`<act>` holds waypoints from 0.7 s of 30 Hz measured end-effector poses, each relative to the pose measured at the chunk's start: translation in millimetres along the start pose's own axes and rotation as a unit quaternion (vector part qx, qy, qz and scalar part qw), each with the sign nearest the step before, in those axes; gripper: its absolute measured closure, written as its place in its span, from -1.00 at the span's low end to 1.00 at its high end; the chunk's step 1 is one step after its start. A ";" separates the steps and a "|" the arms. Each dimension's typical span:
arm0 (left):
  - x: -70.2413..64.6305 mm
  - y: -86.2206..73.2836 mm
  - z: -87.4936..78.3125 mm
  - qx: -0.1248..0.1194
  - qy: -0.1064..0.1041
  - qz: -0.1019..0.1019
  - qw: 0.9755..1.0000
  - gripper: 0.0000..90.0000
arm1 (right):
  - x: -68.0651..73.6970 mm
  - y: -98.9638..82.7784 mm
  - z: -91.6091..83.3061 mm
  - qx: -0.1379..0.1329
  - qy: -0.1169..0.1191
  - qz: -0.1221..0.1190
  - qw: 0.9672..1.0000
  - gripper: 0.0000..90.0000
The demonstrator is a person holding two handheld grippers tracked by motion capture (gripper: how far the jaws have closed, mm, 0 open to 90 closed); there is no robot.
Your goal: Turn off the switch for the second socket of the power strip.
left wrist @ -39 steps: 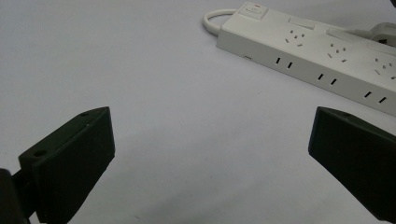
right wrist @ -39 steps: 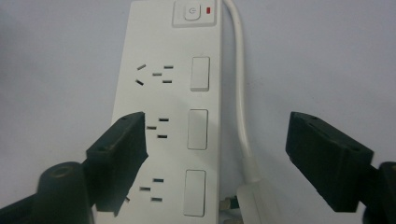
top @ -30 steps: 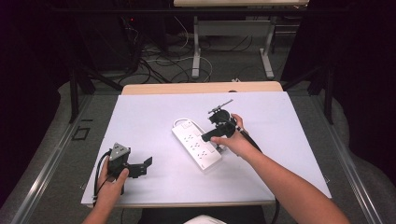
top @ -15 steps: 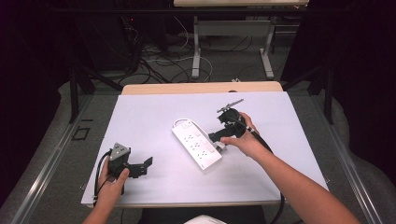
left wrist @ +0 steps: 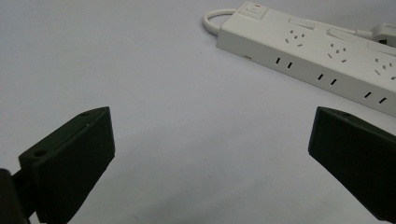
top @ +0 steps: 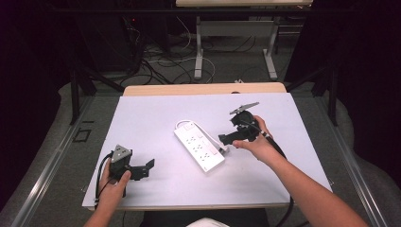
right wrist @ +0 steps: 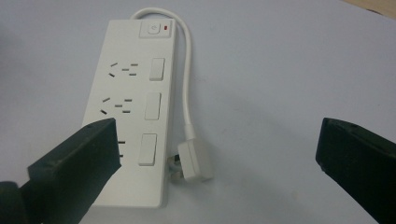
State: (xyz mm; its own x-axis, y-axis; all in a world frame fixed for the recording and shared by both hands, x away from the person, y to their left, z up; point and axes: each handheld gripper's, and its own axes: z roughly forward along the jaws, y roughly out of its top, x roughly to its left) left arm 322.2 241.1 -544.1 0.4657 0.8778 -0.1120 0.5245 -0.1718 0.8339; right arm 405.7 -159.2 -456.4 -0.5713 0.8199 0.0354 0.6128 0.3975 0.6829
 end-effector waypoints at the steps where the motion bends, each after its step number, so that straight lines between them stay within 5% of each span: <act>1: 0.0 -0.1 0.0 0.001 0.000 -0.001 1.000 -0.99 | -0.1 -1.0 -2.2 -0.001 -0.002 0.000 1.000 -1.00; 21: -0.4 -0.3 0.5 0.001 0.001 -0.002 1.000 -0.99 | -10.7 -37.2 -29.7 -0.042 -0.008 0.013 0.999 -1.00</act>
State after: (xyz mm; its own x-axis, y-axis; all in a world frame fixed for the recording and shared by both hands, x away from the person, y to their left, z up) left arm 322.2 240.6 -544.6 0.4629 0.8790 -0.1142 0.5275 -0.1696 0.8325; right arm 372.8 -195.1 -460.5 -0.5463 0.8365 0.0432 0.5797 0.3403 0.7404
